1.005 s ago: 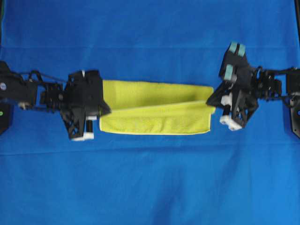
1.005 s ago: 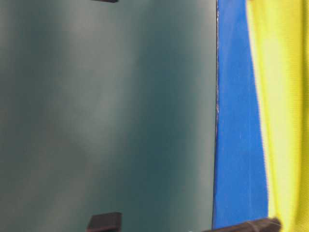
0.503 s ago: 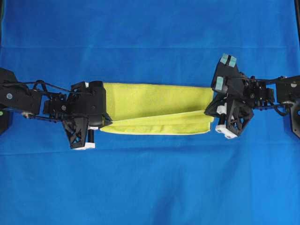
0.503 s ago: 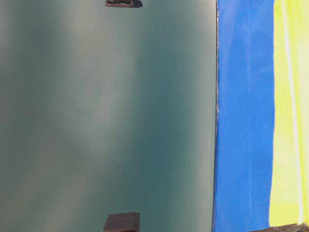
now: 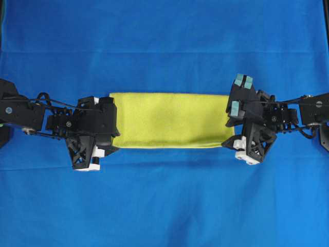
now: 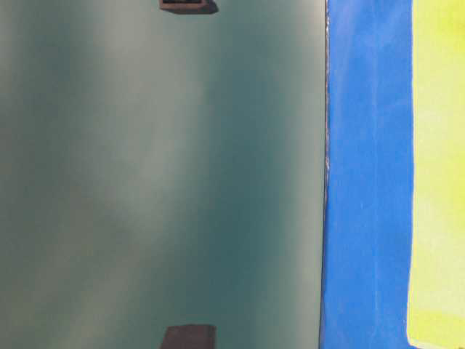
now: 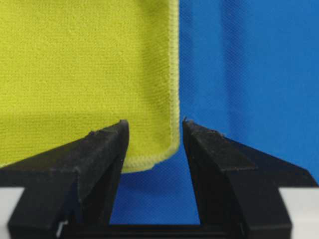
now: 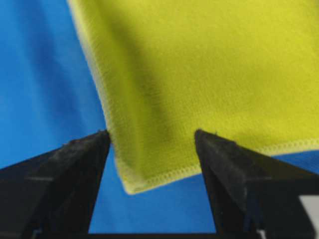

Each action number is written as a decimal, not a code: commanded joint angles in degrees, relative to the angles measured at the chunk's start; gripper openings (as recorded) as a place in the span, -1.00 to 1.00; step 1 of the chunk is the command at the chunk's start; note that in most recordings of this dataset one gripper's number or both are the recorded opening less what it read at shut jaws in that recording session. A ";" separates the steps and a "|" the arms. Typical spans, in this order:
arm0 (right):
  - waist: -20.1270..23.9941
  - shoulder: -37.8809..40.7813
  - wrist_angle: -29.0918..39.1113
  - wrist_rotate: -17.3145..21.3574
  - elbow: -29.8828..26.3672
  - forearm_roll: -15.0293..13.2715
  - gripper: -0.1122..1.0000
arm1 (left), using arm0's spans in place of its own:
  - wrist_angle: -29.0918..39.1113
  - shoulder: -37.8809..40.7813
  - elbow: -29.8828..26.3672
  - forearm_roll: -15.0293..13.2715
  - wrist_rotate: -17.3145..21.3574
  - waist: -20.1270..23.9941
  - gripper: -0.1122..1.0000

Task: Fold the yellow towel.
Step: 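Release the folded edge and raise both grippers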

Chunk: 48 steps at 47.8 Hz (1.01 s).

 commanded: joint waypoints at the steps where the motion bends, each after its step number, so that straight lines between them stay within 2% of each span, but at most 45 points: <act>1: 0.35 -1.85 0.70 -0.35 -1.58 -0.26 0.33 | 0.79 -2.81 -1.14 -0.09 0.09 -0.18 0.00; 7: 0.35 -4.83 3.43 -0.62 -2.72 -1.76 0.30 | 4.22 -6.77 -1.05 -0.09 1.23 0.62 0.00; 13: -0.53 -8.44 5.10 -0.62 -3.34 -5.63 0.30 | 5.36 -9.76 -0.88 -0.09 2.55 3.34 0.00; 17: -2.64 -9.93 5.19 -0.53 -2.99 -8.17 0.30 | 5.10 -10.02 -0.70 -0.09 3.78 6.50 0.00; 23: -8.00 -9.67 5.36 -0.53 -2.29 -10.11 0.30 | 5.10 -7.91 -0.88 -0.09 5.63 10.90 0.00; 33: -14.41 -4.04 4.66 -0.53 -0.88 -11.25 0.30 | 4.22 -2.99 -1.41 -0.09 8.00 15.03 0.00; 48: -17.49 5.19 -0.88 -0.62 -0.79 -11.34 0.30 | -2.11 4.31 -1.32 -0.09 8.61 17.75 0.00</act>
